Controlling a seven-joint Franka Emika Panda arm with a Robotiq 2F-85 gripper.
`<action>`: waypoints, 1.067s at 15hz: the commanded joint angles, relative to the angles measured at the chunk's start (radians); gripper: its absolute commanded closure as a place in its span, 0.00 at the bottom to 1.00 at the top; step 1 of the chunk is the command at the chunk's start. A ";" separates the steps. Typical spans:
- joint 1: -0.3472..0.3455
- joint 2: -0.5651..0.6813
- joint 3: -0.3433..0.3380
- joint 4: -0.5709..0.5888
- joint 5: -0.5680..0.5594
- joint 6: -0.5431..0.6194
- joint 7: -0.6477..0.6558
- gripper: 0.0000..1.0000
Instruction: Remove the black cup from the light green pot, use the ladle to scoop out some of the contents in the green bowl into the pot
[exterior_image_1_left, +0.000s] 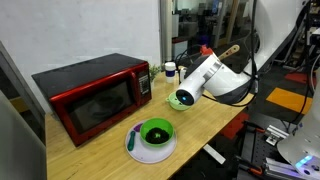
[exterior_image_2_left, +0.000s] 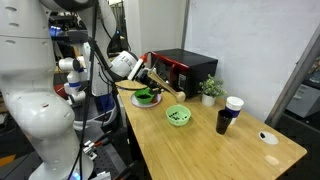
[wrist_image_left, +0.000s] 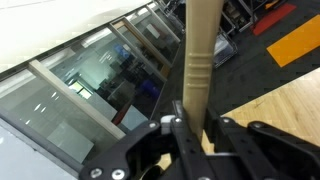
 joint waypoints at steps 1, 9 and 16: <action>0.013 0.050 0.013 0.038 -0.023 -0.062 -0.017 0.94; 0.036 0.111 0.033 0.066 -0.026 -0.126 -0.018 0.94; 0.045 0.139 0.041 0.085 -0.027 -0.189 -0.024 0.94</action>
